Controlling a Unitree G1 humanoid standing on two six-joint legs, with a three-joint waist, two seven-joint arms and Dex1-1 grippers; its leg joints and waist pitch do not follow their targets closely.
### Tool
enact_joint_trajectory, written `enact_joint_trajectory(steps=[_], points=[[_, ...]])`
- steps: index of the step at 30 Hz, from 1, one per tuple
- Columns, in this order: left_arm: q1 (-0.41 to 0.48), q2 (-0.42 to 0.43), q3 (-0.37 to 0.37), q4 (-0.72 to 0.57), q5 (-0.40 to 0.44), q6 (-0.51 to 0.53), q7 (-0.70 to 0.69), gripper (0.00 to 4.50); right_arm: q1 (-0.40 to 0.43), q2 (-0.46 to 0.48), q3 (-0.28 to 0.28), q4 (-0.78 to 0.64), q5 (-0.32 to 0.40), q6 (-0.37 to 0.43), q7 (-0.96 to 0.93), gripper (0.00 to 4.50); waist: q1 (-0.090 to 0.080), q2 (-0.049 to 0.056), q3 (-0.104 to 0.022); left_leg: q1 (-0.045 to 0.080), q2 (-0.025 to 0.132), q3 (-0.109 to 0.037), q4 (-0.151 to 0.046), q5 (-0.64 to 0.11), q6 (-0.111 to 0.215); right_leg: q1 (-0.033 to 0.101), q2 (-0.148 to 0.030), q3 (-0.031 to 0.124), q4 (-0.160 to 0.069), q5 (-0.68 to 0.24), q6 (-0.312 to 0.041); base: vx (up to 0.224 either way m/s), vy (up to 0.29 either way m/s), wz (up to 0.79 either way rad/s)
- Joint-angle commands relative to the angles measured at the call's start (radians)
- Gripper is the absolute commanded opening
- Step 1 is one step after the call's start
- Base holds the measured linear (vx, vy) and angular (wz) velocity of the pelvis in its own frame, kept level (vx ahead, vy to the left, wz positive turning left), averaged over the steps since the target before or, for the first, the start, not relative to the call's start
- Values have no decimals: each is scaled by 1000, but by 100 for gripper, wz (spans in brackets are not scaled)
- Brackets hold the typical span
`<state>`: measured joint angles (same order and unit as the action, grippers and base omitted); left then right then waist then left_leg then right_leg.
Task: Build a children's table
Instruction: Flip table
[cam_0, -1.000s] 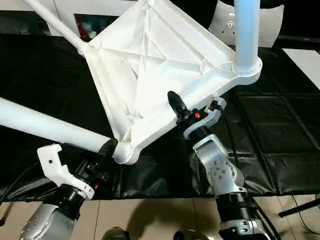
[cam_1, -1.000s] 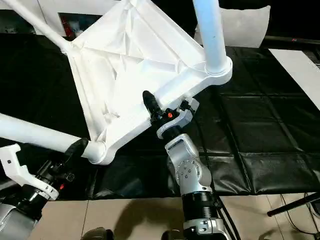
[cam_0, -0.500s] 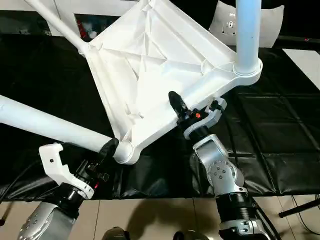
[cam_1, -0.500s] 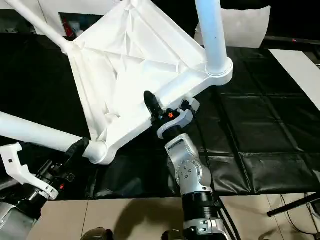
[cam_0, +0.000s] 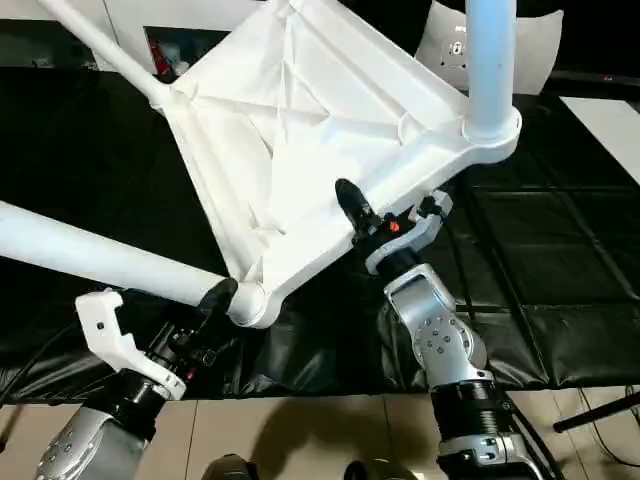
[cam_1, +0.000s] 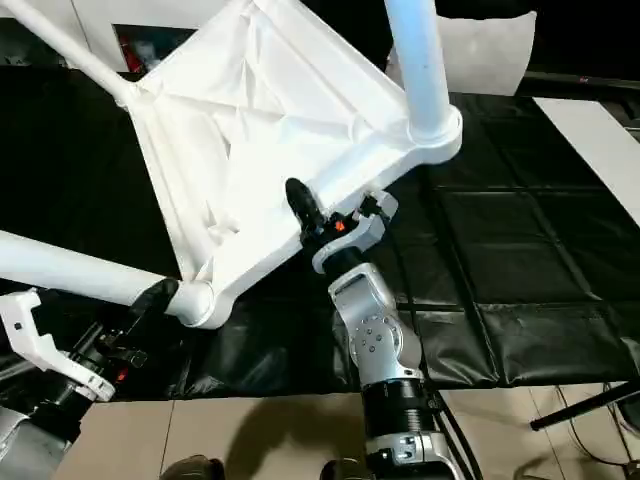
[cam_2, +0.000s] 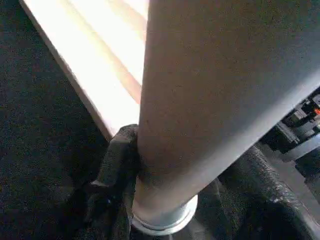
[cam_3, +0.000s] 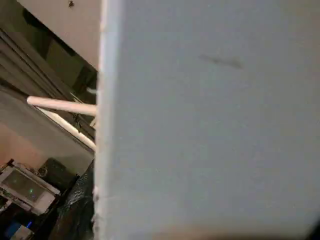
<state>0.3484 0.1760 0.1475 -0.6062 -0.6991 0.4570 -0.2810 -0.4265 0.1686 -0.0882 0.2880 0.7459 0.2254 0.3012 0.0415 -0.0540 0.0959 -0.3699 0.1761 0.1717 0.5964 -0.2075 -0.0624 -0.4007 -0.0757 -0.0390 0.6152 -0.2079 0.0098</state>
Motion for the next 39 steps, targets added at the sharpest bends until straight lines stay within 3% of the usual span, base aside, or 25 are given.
enact_joint_trajectory(steps=[1,6,16,17,20,21,22,24,25,27,31,35,37,39], points=[[13,0,-53,-10,-31,-3,-93,267,-46,30,-56,-72,11,-66,20,210,-7,7,-60,10,42,-4,-72,-60,20,41,-40,43,-52,-11,-137,0,0,0],[36,37,-36,41,0,-71,-172,267,-33,29,-63,-96,29,-63,18,206,-11,12,-61,9,40,-4,-69,-22,35,42,-37,42,-45,60,-155,0,0,0],[81,114,-9,119,64,-179,-314,267,-24,7,-86,-120,62,-50,13,204,-17,16,-59,14,44,-3,-72,-52,29,43,-38,43,-45,64,-186,0,0,0],[68,129,-11,119,85,-195,-318,267,-20,-5,-89,-124,62,-47,15,204,-16,13,-59,13,44,-3,-72,-54,30,43,-39,44,-45,60,-186,0,0,0],[27,143,-15,105,81,-199,-316,267,-12,-24,-90,-139,62,-38,15,204,-15,18,-58,15,45,-2,-72,-57,21,41,-38,43,-44,56,-186,0,0,0],[18,142,-15,100,75,-196,-312,267,-10,-26,-89,-143,62,-37,14,204,-12,32,-59,16,44,-5,-73,-54,14,42,-39,43,-41,64,-188,0,0,0],[-18,139,-15,82,54,-183,-300,267,-3,-30,-88,-159,61,-35,13,204,-8,34,-62,20,44,-3,-70,-46,10,40,-37,42,-40,90,-193,0,0,0],[-52,139,-19,64,36,-165,-288,267,3,-29,-90,-172,65,-35,10,203,-5,31,-62,19,43,-2,-69,-31,10,41,-35,42,-38,115,-197,0,0,0],[-67,145,-25,60,32,-161,-291,267,7,-26,-95,-177,70,-38,6,203,0,37,-62,19,42,-3,-69,-27,6,41,-36,41,-35,125,-202,0,0,0],[-80,154,-35,61,37,-164,-303,267,14,-23,-101,-183,74,-42,1,203,4,33,-62,16,41,-2,-69,-30,4,44,-36,41,-36,124,-206,0,0,0],[-85,175,-45,74,54,-172,-325,267,36,-25,-109,-190,77,-46,-7,203,7,37,-63,11,38,-4,-66,-2,17,50,-38,41,-32,151,-210,0,0,0],[-86,210,-52,99,86,-172,-359,267,60,-30,-117,-202,74,-46,-14,203,6,38,-58,12,39,-2,-68,-38,18,48,-38,42,-39,92,-211,0,0,0],[-87,247,-39,120,96,-154,-385,267,80,-39,-128,-225,73,-40,-15,203,7,49,-56,13,39,-3,-69,-62,10,45,-40,43,-41,47,-209,0,0,0],[-77,272,-30,130,97,-142,-398,267,86,-43,-138,-239,73,-36,-18,202,9,47,-56,14,39,-3,-70,-70,2,44,-38,43,-42,33,-203,0,0,0]])
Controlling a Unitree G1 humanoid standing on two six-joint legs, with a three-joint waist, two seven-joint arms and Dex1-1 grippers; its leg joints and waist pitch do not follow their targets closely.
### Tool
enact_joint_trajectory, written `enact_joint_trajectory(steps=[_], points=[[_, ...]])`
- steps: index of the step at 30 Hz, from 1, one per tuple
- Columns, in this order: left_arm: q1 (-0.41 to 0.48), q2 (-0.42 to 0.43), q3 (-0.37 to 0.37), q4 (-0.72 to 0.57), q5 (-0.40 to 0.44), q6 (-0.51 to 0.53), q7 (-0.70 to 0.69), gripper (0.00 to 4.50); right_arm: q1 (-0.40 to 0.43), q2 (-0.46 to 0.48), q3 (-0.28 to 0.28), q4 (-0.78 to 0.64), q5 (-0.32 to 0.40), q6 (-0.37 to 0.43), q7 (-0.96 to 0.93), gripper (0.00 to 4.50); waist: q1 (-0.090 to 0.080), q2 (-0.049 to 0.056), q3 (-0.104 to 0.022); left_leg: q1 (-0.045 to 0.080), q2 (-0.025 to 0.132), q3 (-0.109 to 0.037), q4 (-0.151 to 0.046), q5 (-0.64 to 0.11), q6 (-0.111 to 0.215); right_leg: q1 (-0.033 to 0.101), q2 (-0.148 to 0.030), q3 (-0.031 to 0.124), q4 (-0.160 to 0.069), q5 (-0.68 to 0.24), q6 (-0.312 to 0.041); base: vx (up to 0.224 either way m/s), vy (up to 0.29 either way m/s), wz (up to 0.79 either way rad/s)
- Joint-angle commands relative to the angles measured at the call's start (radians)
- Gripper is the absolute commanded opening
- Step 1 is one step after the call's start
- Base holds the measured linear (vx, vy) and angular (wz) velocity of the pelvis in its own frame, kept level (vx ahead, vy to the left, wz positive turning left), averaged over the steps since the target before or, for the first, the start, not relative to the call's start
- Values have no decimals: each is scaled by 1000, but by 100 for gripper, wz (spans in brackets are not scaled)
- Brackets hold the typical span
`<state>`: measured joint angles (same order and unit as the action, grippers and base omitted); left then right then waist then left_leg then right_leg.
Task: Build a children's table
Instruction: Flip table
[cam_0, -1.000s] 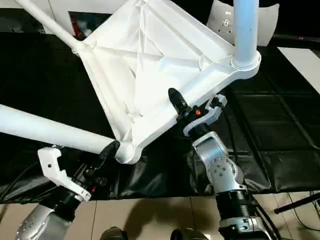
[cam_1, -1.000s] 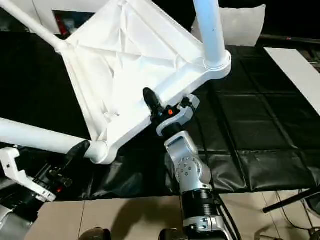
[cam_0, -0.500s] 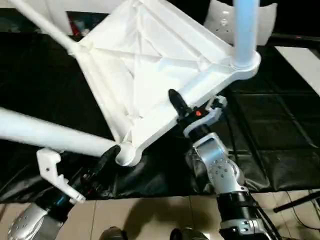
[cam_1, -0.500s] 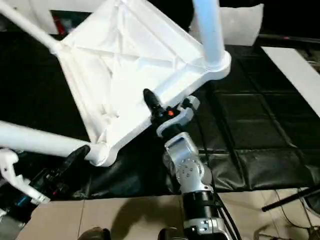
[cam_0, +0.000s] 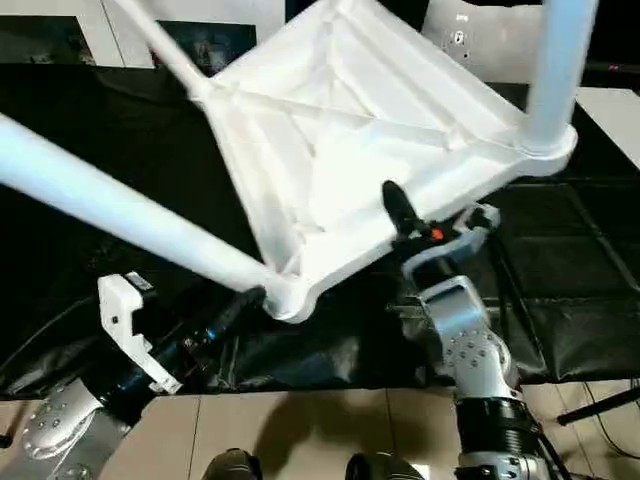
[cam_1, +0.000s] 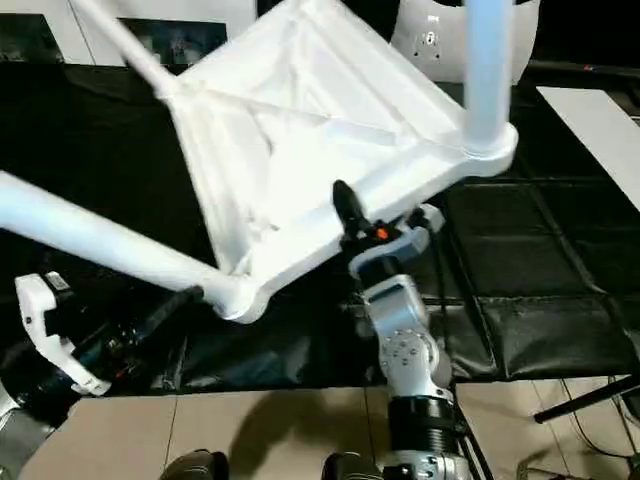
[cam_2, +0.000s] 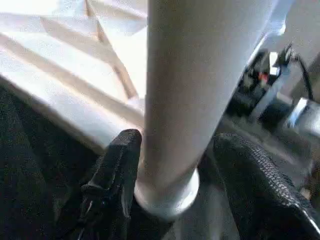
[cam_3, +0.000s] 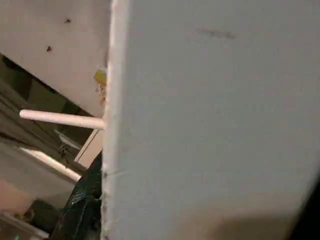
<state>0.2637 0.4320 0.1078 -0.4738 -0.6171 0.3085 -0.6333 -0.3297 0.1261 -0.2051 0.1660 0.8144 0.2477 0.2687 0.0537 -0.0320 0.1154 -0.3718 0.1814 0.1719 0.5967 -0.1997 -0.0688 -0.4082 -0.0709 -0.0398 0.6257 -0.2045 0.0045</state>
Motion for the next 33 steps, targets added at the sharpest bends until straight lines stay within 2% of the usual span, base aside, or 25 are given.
enact_joint_trajectory(steps=[1,4,5,7,8,9,10,14,16,17,19,20,21,22,23,24,25,26,27,30,31,33], points=[[39,62,18,1,19,32,-67,267,-6,-14,-35,-136,-3,-58,9,202,-4,22,-76,16,33,-3,-70,-84,9,52,-42,44,-52,24,-196,0,0,0],[94,127,21,-31,27,59,-93,267,-3,-51,-44,-174,-24,-53,-9,202,-4,26,-72,16,35,-4,-73,-107,7,48,-43,44,-55,-21,-189,0,0,0],[97,130,22,-37,25,63,-93,267,-3,-54,-44,-178,-26,-51,-11,202,-6,21,-73,17,36,-3,-73,-111,5,48,-42,44,-55,-29,-189,0,0,0],[111,143,27,-57,17,71,-96,267,-1,-72,-45,-198,-37,-43,-22,202,-2,26,-71,21,37,-1,-74,-129,-1,43,-42,45,-58,-56,-190,0,0,0],[126,161,35,-96,3,85,-101,267,4,-103,-41,-225,-66,-25,-43,202,-1,16,-70,17,36,-2,-76,-121,-5,46,-41,46,-56,-64,-183,0,0,0],[134,179,41,-131,-10,100,-104,267,10,-132,-35,-247,-97,-6,-65,202,0,19,-71,18,36,-2,-75,-116,-6,46,-41,45,-54,-62,-179,0,0,0],[134,198,46,-166,-21,119,-102,267,14,-156,-29,-262,-127,7,-85,202,-2,12,-70,16,34,-1,-73,-108,-4,47,-38,46,-54,-57,-170,0,0,0],[121,226,57,-204,-38,144,-92,267,15,-182,-26,-281,-149,32,-111,202,-3,11,-66,13,31,0,-74,-122,-3,44,-42,48,-61,-126,-143,0,0,0],[60,248,99,-232,-81,166,-63,267,16,-221,-15,-307,-196,69,-154,202,-2,12,-68,20,30,0,-73,-120,-16,41,-36,47,-59,-127,-133,0,0,0],[47,251,106,-236,-90,171,-58,267,15,-226,-14,-311,-205,75,-163,202,-4,8,-68,17,27,0,-72,-127,-22,42,-34,47,-59,-123,-131,0,0,0],[-51,286,141,-274,-190,231,-22,267,-1,-247,-23,-328,-252,114,-259,202,-3,7,-71,16,24,0,-69,-112,-29,44,-35,47,-55,-113,-126,0,0,0],[-71,296,144,-283,-210,246,-14,267,-6,-252,-26,-331,-261,123,-281,202,-4,12,-72,15,23,-1,-69,-108,-34,44,-34,47,-52,-109,-128,0,0,0],[-80,300,145,-287,-219,252,-10,284,-8,-255,-27,-331,-264,127,-289,202,-3,12,-73,22,23,1,-67,-119,-43,37,-30,46,-53,-113,-127,0,0,0],[-112,312,145,-298,-244,275,1,295,-17,-271,-24,-335,-283,148,-311,202,-4,11,-73,15,22,-1,-67,-116,-52,43,-30,45,-51,-117,-124,0,0,0],[-124,316,145,-301,-251,283,6,295,-21,-279,-22,-337,-292,158,-317,202,-2,10,-74,18,21,1,-65,-118,-54,41,-30,46,-52,-119,-119,0,0,0],[-147,324,146,-306,-266,300,15,301,-28,-293,-17,-344,-308,179,-328,202,-3,10,-73,15,21,2,-65,-127,-59,42,-30,46,-54,-138,-112,0,0,0],[-152,325,146,-307,-267,302,16,305,-30,-296,-16,-346,-311,184,-331,202,-1,10,-74,19,21,2,-64,-134,-63,39,-29,47,-56,-153,-103,0,0,0],[-168,330,144,-307,-270,311,19,314,-36,-306,-13,-352,-320,202,-341,202,0,15,-74,17,21,2,-64,-135,-66,40,-29,47,-56,-158,-101,0,0,0],[-194,333,140,-307,-270,325,27,335,-45,-323,-7,-362,-335,229,-355,202,0,13,-75,18,21,2,-64,-142,-74,39,-27,47,-57,-168,-92,0,0,0],[-240,342,127,-301,-260,343,47,341,-58,-360,13,-380,-375,280,-379,202,2,11,-78,16,19,1,-62,-149,-88,43,-28,47,-59,-196,-77,0,0,0],[-277,348,115,-296,-249,348,64,363,-67,-386,29,-388,-405,314,-393,202,2,10,-78,14,20,1,-62,-149,-91,44,-28,47,-60,-206,-74,0,0,0],[-294,351,111,-296,-249,349,70,381,-72,-397,36,-393,-417,327,-399,201,3,12,-78,13,20,0,-61,-154,-101,43,-27,47,-59,-219,-69,0,0,0]])
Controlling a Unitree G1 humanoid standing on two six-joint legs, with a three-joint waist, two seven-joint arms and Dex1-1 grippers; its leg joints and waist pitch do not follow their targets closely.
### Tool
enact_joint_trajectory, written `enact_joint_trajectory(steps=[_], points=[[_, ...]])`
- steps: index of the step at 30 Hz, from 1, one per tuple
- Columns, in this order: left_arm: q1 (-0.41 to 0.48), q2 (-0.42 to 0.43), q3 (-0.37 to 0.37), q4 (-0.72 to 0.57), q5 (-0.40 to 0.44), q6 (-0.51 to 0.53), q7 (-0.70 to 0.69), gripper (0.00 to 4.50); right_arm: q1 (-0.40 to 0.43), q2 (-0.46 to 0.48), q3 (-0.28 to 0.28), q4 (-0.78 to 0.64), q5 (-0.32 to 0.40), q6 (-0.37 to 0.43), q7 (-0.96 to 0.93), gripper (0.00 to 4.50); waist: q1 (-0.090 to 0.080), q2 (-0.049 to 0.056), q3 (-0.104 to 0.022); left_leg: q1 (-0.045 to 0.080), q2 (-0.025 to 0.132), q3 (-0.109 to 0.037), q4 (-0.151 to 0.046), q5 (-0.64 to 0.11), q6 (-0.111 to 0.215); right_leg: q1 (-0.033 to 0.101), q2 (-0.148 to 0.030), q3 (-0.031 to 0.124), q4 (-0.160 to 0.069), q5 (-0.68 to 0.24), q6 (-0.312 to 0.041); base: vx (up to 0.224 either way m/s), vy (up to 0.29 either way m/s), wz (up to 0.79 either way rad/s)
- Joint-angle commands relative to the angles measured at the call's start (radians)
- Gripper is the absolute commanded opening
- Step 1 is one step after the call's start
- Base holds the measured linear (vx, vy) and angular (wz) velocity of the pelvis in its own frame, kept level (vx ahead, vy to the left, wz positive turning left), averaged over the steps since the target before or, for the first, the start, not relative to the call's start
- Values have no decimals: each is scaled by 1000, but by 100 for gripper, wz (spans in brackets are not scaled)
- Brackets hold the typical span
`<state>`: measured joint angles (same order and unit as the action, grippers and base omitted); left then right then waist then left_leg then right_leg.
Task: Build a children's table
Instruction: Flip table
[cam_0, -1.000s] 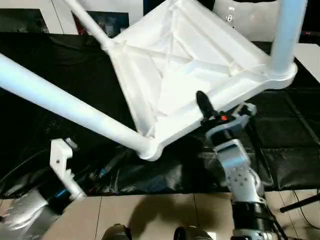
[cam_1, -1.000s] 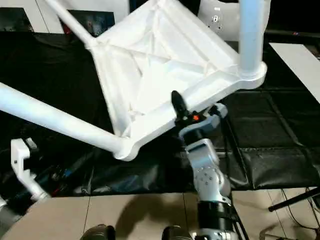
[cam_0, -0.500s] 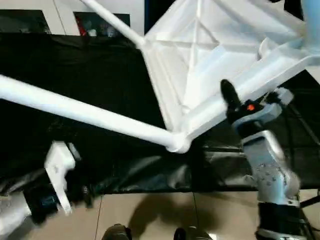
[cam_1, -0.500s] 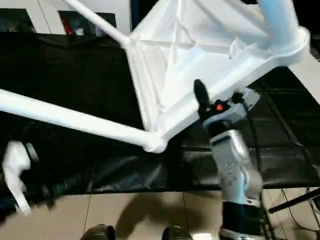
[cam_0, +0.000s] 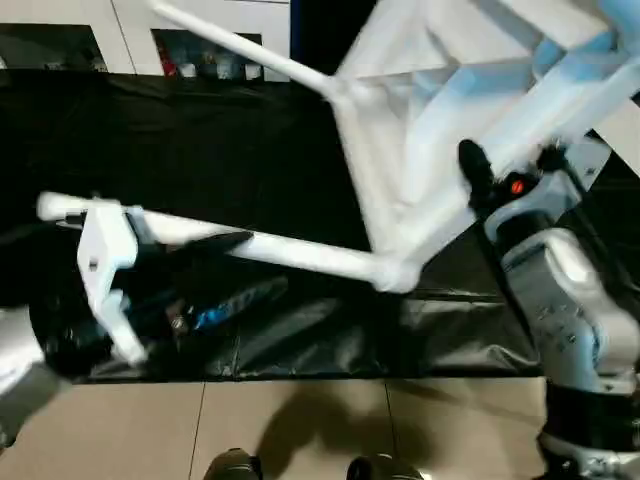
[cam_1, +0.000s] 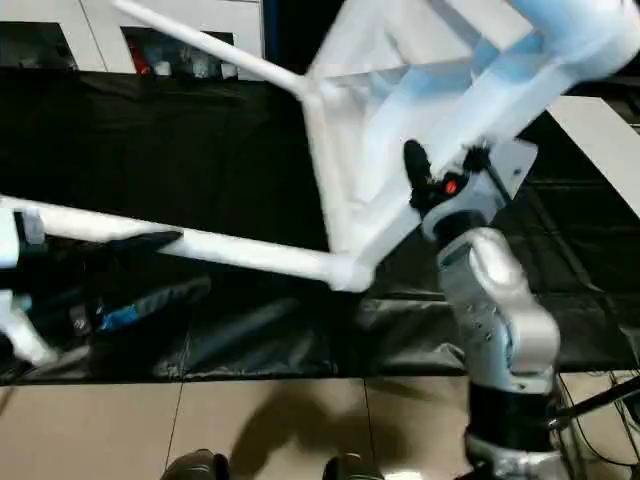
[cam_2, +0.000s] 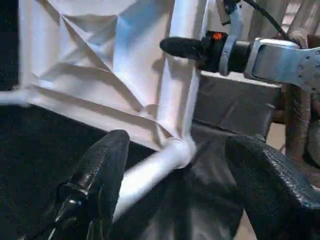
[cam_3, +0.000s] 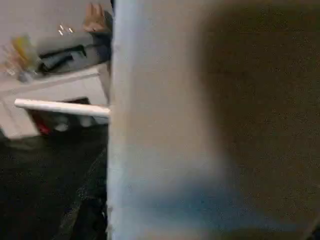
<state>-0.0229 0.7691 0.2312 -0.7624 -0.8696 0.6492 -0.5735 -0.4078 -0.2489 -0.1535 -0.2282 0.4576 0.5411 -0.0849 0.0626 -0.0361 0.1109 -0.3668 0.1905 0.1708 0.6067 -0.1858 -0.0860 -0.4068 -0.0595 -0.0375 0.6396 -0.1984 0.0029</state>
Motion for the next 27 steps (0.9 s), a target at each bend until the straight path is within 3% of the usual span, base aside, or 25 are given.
enact_joint_trajectory(steps=[1,5,6,8,9,10,12,13,14,16,18,21,22,23,26,27], points=[[-41,18,-20,-10,3,13,23,381,-5,-34,-8,-2,-73,54,-59,201,-7,13,-75,8,10,3,-69,-173,-86,40,-38,46,-76,-237,-62,0,0,0],[-135,16,-37,-1,52,6,49,423,-33,-50,9,-6,-82,114,-65,198,-8,9,-75,12,10,3,-66,-200,-93,36,-36,45,-77,-285,-53,0,0,0],[-154,15,-42,2,63,5,54,428,-38,-52,11,-3,-80,123,-63,198,-10,4,-75,9,10,2,-66,-202,-93,37,-35,45,-79,-300,-46,0,0,0],[-189,18,-49,7,76,4,61,447,-50,-49,15,5,-78,136,-60,198,-10,7,-77,9,11,1,-65,-197,-96,36,-36,46,-77,-298,-43,0,0,0],[-239,26,-63,14,107,-7,64,447,-66,-43,22,23,-69,148,-47,198,-12,-4,-79,8,12,1,-64,-189,-93,37,-36,45,-76,-292,-42,0,0,0],[-263,30,-71,16,124,-14,65,447,-73,-39,24,33,-64,153,-40,198,-12,0,-80,10,11,0,-64,-192,-95,34,-35,44,-75,-302,-41,0,0,0],[-295,54,-97,17,183,-35,63,447,-83,-32,27,44,-61,172,-29,198,-14,-3,-81,6,12,-1,-63,-186,-98,37,-38,44,-75,-296,-37,0,0,0],[-317,104,-134,14,272,-65,41,447,-92,-30,44,55,-54,209,-9,198,-18,-11,-83,5,13,-1,-63,-179,-98,38,-37,44,-75,-282,-33,0,0,0],[-323,111,-142,15,294,-76,38,447,-94,-28,46,57,-53,214,-7,198,-20,-7,-84,6,14,-3,-63,-181,-101,37,-37,43,-71,-278,-28,0,0,0],[-368,111,-176,30,378,-144,29,447,-104,-18,57,64,-39,231,8,198,-25,-13,-87,6,16,-3,-64,-179,-106,37,-39,43,-73,-280,-27,0,0,0],[-425,87,-189,39,397,-178,32,450,-112,-12,67,73,-41,237,13,253,-29,-14,-88,6,16,-3,-64,-185,-116,36,-38,42,-72,-266,-38,0,0,0],[-527,84,-215,37,447,-217,32,450,-123,-23,102,106,-77,230,27,268,-31,-22,-93,6,15,-4,-62,-194,-121,39,-40,41,-69,-256,-55,0,0,0],[-533,83,-216,36,454,-221,34,450,-124,-25,106,109,-82,229,28,293,-34,-22,-92,1,15,-5,-61,-194,-123,41,-42,41,-69,-257,-57,0,0,0],[-540,84,-215,38,472,-238,44,450,-121,-26,111,115,-91,223,29,303,-35,-28,-94,-1,15,-5,-60,-194,-122,42,-43,41,-70,-280,-50,0,0,0],[-562,84,-215,54,518,-272,71,450,-109,-24,125,125,-116,199,41,322,-35,-25,-96,3,17,-3,-57,-190,-119,37,-44,42,-72,-288,-51,0,0,0],[-575,95,-223,81,585,-283,93,450,-94,-21,136,126,-133,175,54,322,-33,-23,-98,3,19,-3,-57,-187,-120,37,-42,42,-71,-273,-54,0,0,0]])
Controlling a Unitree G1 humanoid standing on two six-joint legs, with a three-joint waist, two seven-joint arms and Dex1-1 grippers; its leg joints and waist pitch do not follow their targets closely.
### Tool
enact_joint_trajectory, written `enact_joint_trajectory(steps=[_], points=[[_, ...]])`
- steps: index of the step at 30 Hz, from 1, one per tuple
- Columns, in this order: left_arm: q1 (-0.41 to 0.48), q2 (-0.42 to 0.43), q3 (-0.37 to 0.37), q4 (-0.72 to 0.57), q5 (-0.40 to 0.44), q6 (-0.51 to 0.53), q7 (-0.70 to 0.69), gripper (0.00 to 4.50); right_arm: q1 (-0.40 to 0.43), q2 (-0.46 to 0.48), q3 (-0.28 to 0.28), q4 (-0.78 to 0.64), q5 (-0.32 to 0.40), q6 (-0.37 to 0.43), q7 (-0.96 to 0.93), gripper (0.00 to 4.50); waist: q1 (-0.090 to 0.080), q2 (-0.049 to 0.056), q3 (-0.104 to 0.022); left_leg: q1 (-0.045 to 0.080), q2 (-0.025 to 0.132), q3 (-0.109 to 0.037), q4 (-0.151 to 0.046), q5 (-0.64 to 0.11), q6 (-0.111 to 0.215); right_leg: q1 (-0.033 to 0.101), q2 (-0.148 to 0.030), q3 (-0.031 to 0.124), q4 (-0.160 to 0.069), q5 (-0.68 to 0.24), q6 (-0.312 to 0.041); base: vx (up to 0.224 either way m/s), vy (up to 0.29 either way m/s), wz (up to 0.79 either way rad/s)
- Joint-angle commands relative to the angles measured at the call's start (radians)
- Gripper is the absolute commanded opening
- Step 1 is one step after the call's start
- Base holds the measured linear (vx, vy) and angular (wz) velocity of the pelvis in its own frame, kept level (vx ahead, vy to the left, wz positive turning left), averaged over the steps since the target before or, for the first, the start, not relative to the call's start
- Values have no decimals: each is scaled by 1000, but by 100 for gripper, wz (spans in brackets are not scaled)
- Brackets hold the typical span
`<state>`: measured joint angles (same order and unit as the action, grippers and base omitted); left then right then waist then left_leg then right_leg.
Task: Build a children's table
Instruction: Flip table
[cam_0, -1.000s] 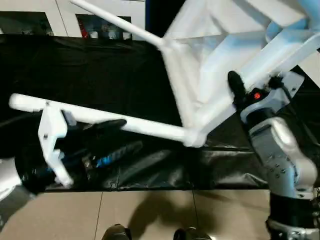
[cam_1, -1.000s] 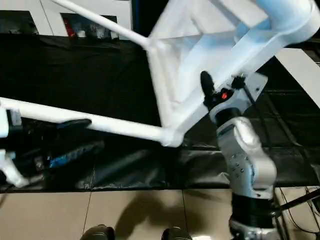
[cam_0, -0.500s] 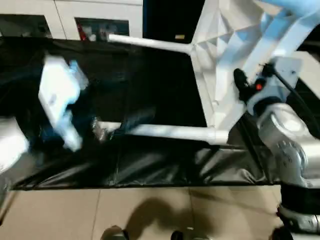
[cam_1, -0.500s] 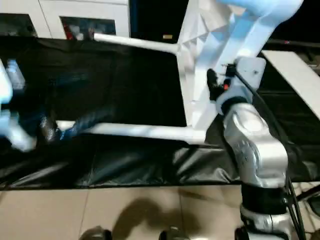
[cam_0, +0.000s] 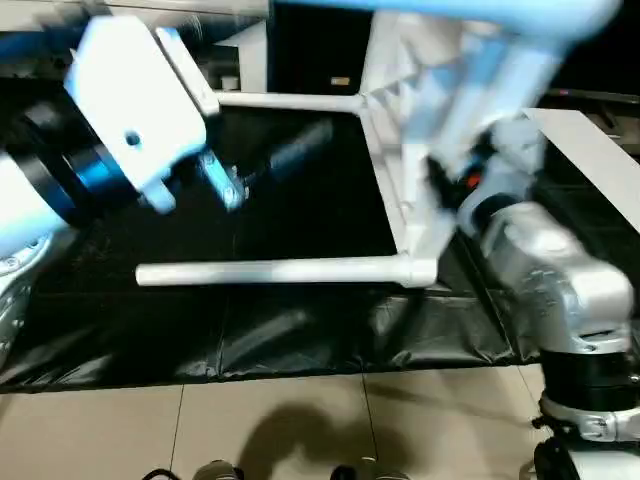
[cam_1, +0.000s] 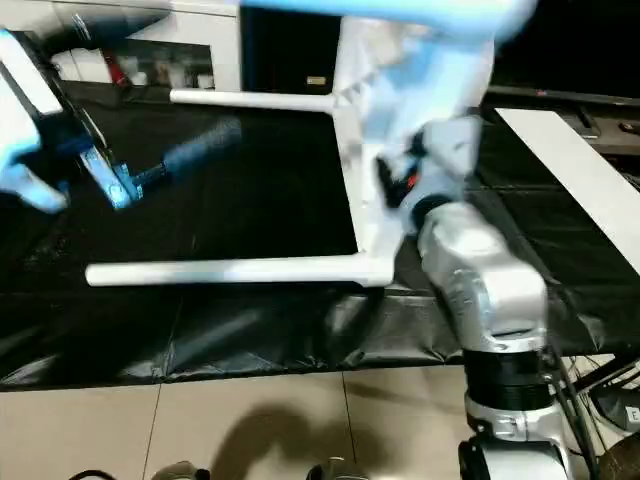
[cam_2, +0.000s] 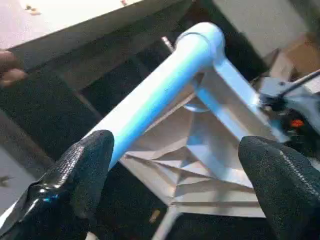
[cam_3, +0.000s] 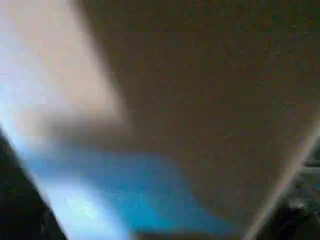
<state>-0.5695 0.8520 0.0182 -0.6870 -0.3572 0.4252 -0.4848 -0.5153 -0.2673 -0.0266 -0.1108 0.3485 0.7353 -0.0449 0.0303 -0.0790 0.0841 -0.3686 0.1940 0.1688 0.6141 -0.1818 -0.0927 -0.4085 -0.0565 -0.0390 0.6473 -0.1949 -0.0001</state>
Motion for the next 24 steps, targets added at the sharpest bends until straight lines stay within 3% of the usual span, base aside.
enact_joint_trajectory(steps=[1,3,4,6,7,8,10,11,12,14,15,19,20,24], points=[[-29,14,-11,8,78,-60,5,450,14,-2,10,8,-24,-21,15,336,1,20,-71,3,15,-1,-64,-185,-112,40,-45,43,-77,-261,-51,0,0,0],[-37,35,-32,67,182,-91,18,450,33,-1,27,8,-37,-47,27,347,2,23,-72,5,16,-3,-65,-185,-112,39,-45,42,-76,-245,-56,0,0,0],[-37,35,-32,67,182,-91,18,450,33,-1,27,8,-37,-47,27,360,2,23,-72,4,15,-3,-65,-188,-112,40,-45,43,-77,-247,-56,0,0,0],[-45,78,-68,151,313,-126,53,450,60,12,37,11,-51,-97,28,377,3,28,-73,6,15,-3,-65,-203,-111,37,-46,43,-79,-253,-57,0,0,0],[-48,86,-75,171,335,-129,61,450,68,16,38,13,-56,-111,27,377,5,34,-75,8,15,-5,-65,-205,-112,38,-48,43,-76,-250,-60,0,0,0],[-65,86,-90,214,376,-145,85,450,91,17,48,17,-75,-146,26,377,3,32,-76,7,15,-5,-66,-202,-111,39,-47,43,-76,-239,-65,0,0,0],[-92,82,-119,275,433,-185,104,450,116,24,55,22,-98,-182,32,377,9,40,-79,10,16,-7,-66,-197,-116,39,-47,42,-72,-186,-91,0,0,0],[-95,82,-123,285,444,-194,105,450,120,28,56,21,-101,-186,32,377,9,44,-80,8,16,-9,-66,-197,-118,42,-48,41,-70,-165,-103,0,0,0],[-97,80,-123,291,455,-202,105,450,123,31,56,22,-104,-189,33,377,8,40,-80,6,16,-9,-67,-196,-117,45,-48,42,-68,-156,-107,0,0,0],[-123,62,-136,339,495,-223,126,450,132,42,41,16,-92,-206,40,377,8,48,-80,7,15,-10,-66,-200,-115,47,-50,42,-66,-147,-119,0,0,0],[-145,48,-141,375,519,-242,143,431,135,49,32,17,-95,-224,38,342,10,53,-82,9,15,-10,-65,-205,-115,47,-51,42,-66,-154,-122,0,0,0],[-177,26,-142,415,535,-268,158,413,135,54,22,30,-100,-245,41,336,11,51,-82,6,14,-10,-65,-210,-103,48,-52,43,-71,-183,-128,0,0,0],[-189,17,-144,433,545,-285,158,399,135,58,22,38,-105,-258,44,303,12,57,-82,6,14,-10,-65,-208,-102,47,-53,43,-70,-183,-130,0,0,0],[-207,-7,-142,462,565,-303,162,368,127,64,27,59,-122,-288,47,277,11,62,-84,7,14,-10,-65,-219,-98,47,-52,42,-73,-190,-138,0,0,0]])
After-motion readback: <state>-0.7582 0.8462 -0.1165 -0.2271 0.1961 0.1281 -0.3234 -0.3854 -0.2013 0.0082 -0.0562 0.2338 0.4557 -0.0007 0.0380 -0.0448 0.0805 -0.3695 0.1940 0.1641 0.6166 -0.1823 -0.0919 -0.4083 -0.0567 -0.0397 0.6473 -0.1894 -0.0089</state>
